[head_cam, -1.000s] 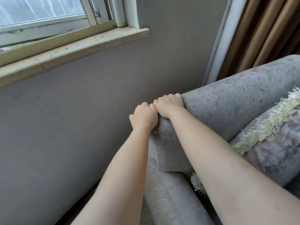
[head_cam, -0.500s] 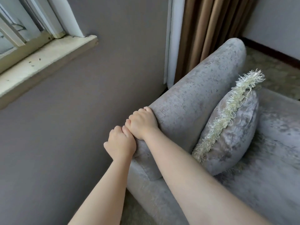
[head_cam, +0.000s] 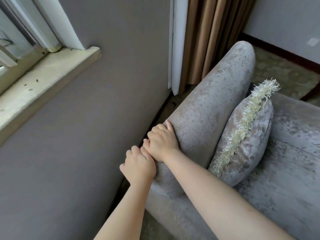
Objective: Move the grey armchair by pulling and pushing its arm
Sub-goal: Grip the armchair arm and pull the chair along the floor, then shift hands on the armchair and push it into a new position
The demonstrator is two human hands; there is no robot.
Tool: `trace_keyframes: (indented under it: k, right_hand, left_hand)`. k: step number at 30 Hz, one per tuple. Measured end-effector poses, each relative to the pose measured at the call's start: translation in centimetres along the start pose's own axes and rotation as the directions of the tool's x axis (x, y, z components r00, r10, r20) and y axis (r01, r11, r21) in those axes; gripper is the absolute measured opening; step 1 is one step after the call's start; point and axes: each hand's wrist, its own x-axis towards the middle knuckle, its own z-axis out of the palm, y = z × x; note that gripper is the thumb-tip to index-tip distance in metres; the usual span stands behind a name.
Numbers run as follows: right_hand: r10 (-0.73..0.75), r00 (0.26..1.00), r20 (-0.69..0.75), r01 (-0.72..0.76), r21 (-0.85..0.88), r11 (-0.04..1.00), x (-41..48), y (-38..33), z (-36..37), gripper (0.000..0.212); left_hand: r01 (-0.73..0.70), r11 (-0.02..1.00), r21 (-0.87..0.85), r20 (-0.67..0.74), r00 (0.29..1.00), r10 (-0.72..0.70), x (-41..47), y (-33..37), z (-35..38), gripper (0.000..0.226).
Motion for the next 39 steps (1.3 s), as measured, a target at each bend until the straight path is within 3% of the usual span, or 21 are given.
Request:
trace_keyframes:
  k: [4, 7, 9, 11, 15, 18, 20, 26, 32, 36, 39]
  right_hand:
    - [-0.013, 1.000, -0.005, 0.013, -0.021, 1.000, -0.3, -0.1, -0.2, 0.038]
    - [0.025, 0.999, -0.025, -0.026, -0.020, 0.999, -0.2, -0.1, -0.2, 0.036]
    - [0.132, 0.991, -0.032, -0.130, 0.046, 0.990, 0.5, -0.8, -0.3, 0.038]
    - [0.327, 0.944, -0.039, -0.321, 0.118, 0.940, 1.2, -1.9, -0.1, 0.051]
    - [0.703, 0.700, -0.129, -0.685, 0.158, 0.711, 3.4, -1.5, -0.8, 0.079]
    - [0.895, 0.447, -0.010, -0.871, 0.223, 0.438, 5.1, 1.0, -1.8, 0.097]
    - [0.937, 0.347, 0.037, -0.911, 0.251, 0.328, 5.9, 1.6, -1.3, 0.100]
    - [0.936, 0.352, 0.014, -0.916, 0.211, 0.341, 6.3, 1.9, -0.2, 0.115]
    - [0.945, 0.322, -0.050, -0.921, 0.213, 0.325, 5.8, 1.6, -1.4, 0.116]
    - [0.952, 0.299, -0.070, -0.926, 0.219, 0.308, 6.0, 1.2, -1.8, 0.121]
    - [0.968, 0.246, -0.050, -0.939, 0.235, 0.251, 6.4, 1.6, -1.7, 0.108]
  left_hand:
    - [-0.186, 0.982, -0.029, 0.218, 0.958, 0.188, 2.2, -1.2, -1.7, 0.035]
    - [-0.271, 0.962, -0.048, 0.306, 0.913, 0.272, 5.7, -2.0, -3.3, 0.041]
    - [-0.285, 0.956, -0.067, 0.323, 0.901, 0.291, 7.7, -1.8, -4.3, 0.041]
    - [-0.367, 0.929, -0.039, 0.337, 0.871, 0.358, 9.3, -0.8, -5.2, 0.036]
    - [-0.528, 0.848, -0.038, 0.352, 0.787, 0.506, 12.3, 4.2, -5.4, 0.032]
    - [-0.651, 0.758, -0.044, 0.351, 0.700, 0.622, 13.2, 9.2, -4.4, 0.036]
    - [-0.724, 0.689, -0.014, 0.357, 0.640, 0.680, 13.7, 12.5, -3.4, 0.036]
    - [-0.772, 0.635, 0.022, 0.492, 0.561, 0.666, 13.3, 20.0, 0.2, 0.039]
    - [-0.873, 0.482, 0.072, 0.550, 0.438, 0.711, 13.0, 27.5, 4.6, 0.066]
    - [-0.898, 0.420, 0.131, 0.633, 0.402, 0.661, 13.8, 32.3, 7.7, 0.081]
    - [-0.908, 0.408, 0.097, 0.631, 0.373, 0.680, 14.9, 33.4, 10.0, 0.086]
